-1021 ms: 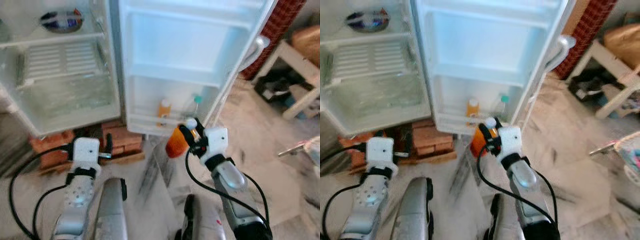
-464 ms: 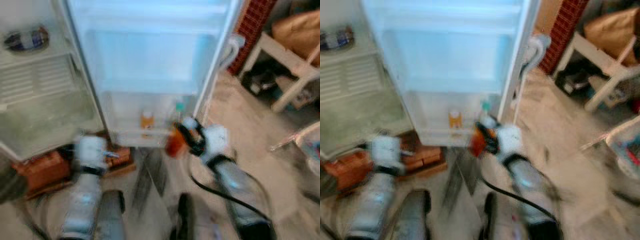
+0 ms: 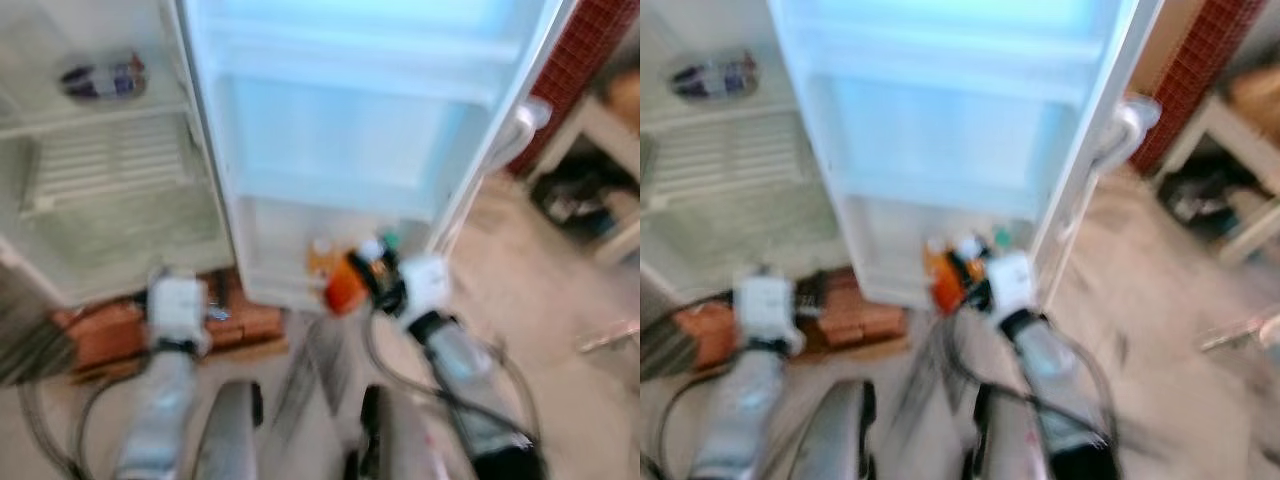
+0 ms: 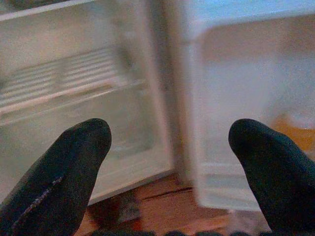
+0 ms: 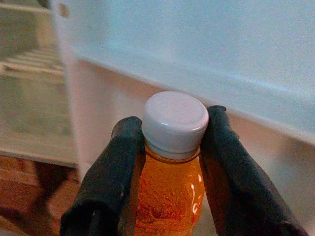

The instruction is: Restocking fridge

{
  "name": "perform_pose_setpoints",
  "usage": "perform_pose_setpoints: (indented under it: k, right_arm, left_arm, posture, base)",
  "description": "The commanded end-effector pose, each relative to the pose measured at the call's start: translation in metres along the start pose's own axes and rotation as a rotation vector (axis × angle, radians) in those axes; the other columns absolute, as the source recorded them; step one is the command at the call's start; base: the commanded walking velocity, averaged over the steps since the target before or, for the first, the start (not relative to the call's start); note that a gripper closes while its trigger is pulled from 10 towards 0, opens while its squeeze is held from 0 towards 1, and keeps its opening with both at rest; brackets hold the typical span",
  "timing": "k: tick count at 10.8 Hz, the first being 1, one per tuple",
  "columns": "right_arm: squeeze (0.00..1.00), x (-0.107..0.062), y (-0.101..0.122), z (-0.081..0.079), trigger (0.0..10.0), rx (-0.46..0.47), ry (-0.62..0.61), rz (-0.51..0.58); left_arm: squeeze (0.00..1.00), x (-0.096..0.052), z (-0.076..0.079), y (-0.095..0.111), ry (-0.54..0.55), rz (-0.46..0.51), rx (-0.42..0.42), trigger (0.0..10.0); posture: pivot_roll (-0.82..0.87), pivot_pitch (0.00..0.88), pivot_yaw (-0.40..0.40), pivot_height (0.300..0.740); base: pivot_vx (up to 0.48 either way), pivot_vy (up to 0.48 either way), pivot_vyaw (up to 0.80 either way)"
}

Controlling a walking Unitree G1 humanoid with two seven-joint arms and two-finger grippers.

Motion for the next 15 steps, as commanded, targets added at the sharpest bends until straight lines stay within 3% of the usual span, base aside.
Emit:
perform_pose_setpoints:
  k: [1,6,9,12,13,15]
  right_arm:
    - [0.00,0.002,0.010,0.000,10.0,0.006,-0.006,0.042]
    - [0.00,0.003,0.011,0.001,10.0,0.000,-0.004,0.045]
    - [0.00,0.002,0.010,0.000,10.0,-0.003,-0.002,0.041]
    - [0.00,0.003,-0.001,-0.006,10.0,-0.009,0.018,0.008]
    - [0.00,0.013,-0.008,-0.012,10.0,-0.026,0.039,-0.009]
    - [0.00,0.022,-0.009,-0.011,10.0,-0.033,0.041,-0.015]
  left_arm:
    - [0.00,0.000,-0.004,-0.002,0.002,-0.009,0.016,10.0]
    - [0.00,0.000,-0.003,-0.003,-0.003,-0.009,0.016,10.0]
    - [0.00,-0.001,0.001,0.004,-0.015,0.022,-0.022,10.0]
    - [0.00,-0.015,-0.002,-0.013,-0.002,-0.044,-0.006,10.0]
    - [0.00,-0.032,0.000,-0.024,-0.019,-0.094,0.006,10.0]
    - [0.00,-0.037,-0.003,-0.028,-0.003,-0.115,0.005,10.0]
  posture:
    - [0.14,0.086,-0.066,0.590]
    - [0.14,0.087,-0.069,0.590]
    - [0.14,0.091,-0.071,0.590]
    - [0.14,0.138,-0.083,0.590]
    - [0.16,0.164,-0.092,0.590]
    - [0.17,0.172,-0.100,0.590]
  base:
    - [0.244,0.000,0.00]
    - [0.342,0.000,0.00]
    - [0.000,0.000,0.00]
    - [0.000,0.000,0.00]
    - [0.000,0.000,0.00]
    - [0.000,0.000,0.00]
Point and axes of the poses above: a point about 5 cm out from each wrist's last joint towards the gripper, its own x axis pointing out of the wrist towards the gripper, its own y axis along the axis of the wrist's last joint, z = x × y, the point moved 6 cm from there along x, pointing out of the wrist towards the gripper, and after that the axes turned 2 degrees about x, right-handed, at the moved point
